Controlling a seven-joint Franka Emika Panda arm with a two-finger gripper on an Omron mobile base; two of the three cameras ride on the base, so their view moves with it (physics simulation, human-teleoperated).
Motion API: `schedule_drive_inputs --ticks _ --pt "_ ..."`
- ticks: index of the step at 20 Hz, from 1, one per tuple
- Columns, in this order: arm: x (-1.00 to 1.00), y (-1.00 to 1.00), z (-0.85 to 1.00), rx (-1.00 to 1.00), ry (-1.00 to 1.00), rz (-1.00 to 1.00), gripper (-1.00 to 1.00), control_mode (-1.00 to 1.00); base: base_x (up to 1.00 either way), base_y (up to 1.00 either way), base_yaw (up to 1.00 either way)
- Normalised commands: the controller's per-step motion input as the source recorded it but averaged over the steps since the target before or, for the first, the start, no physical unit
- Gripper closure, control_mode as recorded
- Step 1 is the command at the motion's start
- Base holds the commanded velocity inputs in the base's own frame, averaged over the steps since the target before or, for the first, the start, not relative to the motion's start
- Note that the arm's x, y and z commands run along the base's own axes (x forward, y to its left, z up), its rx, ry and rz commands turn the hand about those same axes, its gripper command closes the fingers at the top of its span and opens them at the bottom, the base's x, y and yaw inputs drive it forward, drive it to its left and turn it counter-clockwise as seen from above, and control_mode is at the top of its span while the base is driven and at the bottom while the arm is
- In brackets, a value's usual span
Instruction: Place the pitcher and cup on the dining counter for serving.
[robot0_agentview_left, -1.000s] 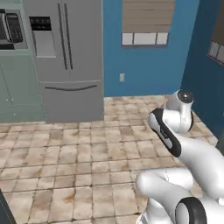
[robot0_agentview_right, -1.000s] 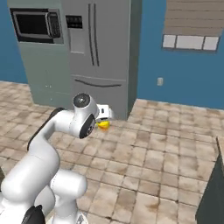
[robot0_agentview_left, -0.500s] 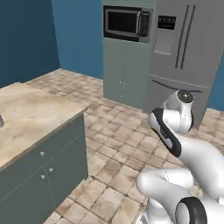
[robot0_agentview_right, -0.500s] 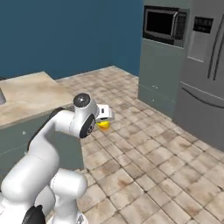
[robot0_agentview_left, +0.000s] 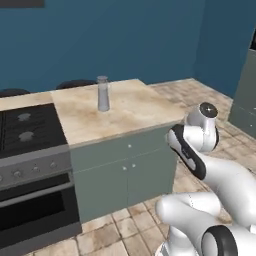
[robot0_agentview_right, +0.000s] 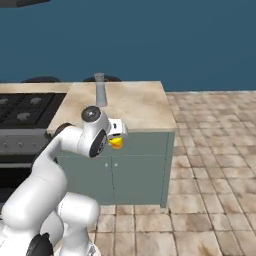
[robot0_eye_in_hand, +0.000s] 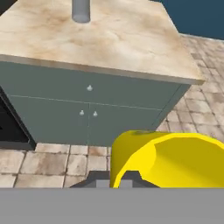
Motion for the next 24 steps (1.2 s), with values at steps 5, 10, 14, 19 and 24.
schedule_drive_inputs --ticks 5,10,14,19,24 --pt "0.0 0.0 0.0 0.0 0.0 0.0 1.0 1.0 0.54 0.24 0.51" --pt "0.0 0.0 0.0 0.0 0.0 0.0 1.0 1.0 0.61 0.17 0.16" --pt "0.0 0.0 0.0 0.0 0.0 0.0 1.0 1.0 0.48 0.0 0.0" --pt "0.0 0.0 0.0 0.0 0.0 0.0 1.0 1.0 0.59 0.05 0.02" --pt "0.0 0.0 0.0 0.0 0.0 0.0 1.0 1.0 0.63 0.41 0.08"
